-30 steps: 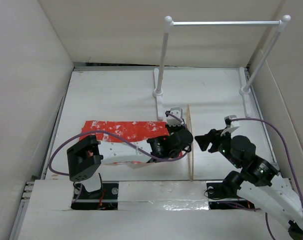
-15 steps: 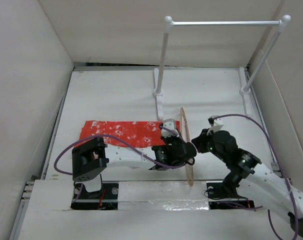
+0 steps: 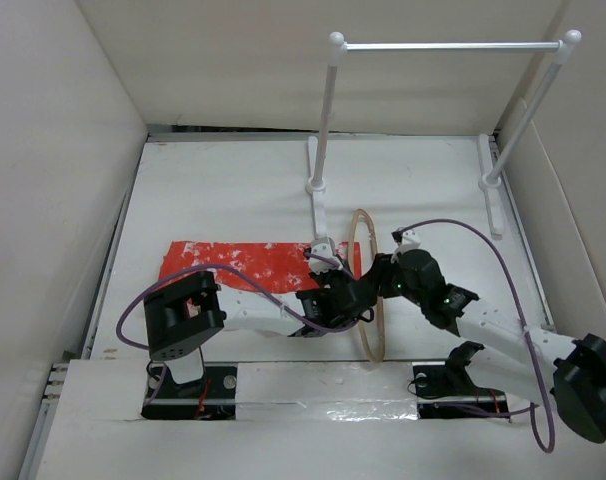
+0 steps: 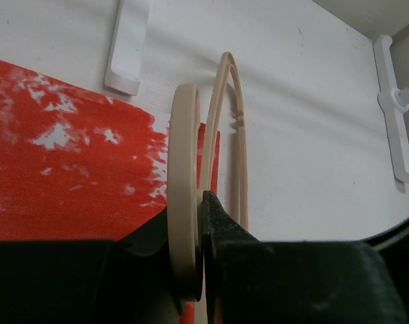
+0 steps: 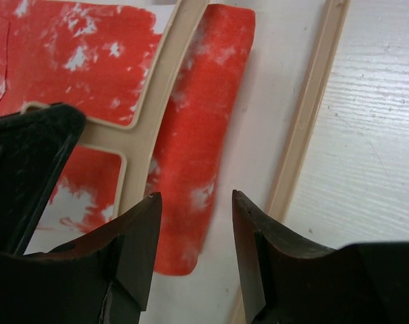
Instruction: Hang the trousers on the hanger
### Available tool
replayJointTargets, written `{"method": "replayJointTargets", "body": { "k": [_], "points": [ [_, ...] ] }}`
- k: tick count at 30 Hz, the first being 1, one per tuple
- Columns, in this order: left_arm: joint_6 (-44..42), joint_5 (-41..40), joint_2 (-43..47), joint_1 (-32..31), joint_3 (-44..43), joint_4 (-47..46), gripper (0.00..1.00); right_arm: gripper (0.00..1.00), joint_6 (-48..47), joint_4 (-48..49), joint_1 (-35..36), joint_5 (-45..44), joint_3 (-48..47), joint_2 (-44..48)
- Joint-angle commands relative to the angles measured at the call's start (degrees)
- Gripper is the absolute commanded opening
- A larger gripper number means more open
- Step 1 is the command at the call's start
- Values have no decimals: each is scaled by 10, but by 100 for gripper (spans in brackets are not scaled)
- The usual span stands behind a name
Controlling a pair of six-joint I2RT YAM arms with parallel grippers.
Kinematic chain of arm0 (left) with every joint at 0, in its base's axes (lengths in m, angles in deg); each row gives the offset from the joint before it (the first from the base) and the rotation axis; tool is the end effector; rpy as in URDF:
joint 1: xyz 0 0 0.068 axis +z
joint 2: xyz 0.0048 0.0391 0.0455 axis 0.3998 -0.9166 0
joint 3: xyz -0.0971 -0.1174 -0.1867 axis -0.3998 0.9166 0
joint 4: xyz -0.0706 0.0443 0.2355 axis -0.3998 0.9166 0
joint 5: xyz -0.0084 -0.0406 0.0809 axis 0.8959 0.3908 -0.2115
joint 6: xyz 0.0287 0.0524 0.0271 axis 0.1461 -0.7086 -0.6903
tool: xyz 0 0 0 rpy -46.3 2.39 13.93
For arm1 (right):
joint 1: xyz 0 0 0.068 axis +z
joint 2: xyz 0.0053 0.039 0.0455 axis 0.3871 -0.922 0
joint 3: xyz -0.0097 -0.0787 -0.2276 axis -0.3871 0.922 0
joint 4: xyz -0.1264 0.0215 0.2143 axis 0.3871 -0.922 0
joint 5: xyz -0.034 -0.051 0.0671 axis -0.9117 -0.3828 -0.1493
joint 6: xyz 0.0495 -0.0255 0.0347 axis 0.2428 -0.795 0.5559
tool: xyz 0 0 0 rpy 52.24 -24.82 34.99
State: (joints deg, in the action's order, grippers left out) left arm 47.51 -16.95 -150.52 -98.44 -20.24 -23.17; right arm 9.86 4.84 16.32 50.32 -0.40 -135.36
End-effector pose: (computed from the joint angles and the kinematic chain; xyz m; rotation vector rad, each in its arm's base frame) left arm 0.1334 -0.3184 0.1785 -0.3992 1.7935 -0.5512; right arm 0.1762 0.1368 0.1627 -0.1176 2.1766 0.6042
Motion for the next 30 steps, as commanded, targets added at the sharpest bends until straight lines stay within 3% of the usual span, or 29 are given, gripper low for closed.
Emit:
{"method": "replayJointTargets", "body": {
  "k": [1, 13, 16, 20, 24, 30],
  "points": [
    [-22, 3, 6, 6, 14, 3, 0, 52, 10, 110, -23, 40, -4, -51],
    [-37, 32, 20, 31, 58, -30, 0, 50, 55, 275, -55, 124, 29, -200],
    [-49, 36, 24, 36, 64, -41, 0, 41, 64, 307, -61, 146, 37, -221],
    [-65, 29, 27, 36, 65, -39, 0, 6, 80, 363, -67, 175, 58, -237],
    [-78, 23, 38, 41, 77, -34, 0, 0, 87, 391, -85, 199, 84, -207],
    [-108, 6, 65, 48, 108, -24, 0, 0, 57, 226, -139, 173, 74, -43]
  ]
}}
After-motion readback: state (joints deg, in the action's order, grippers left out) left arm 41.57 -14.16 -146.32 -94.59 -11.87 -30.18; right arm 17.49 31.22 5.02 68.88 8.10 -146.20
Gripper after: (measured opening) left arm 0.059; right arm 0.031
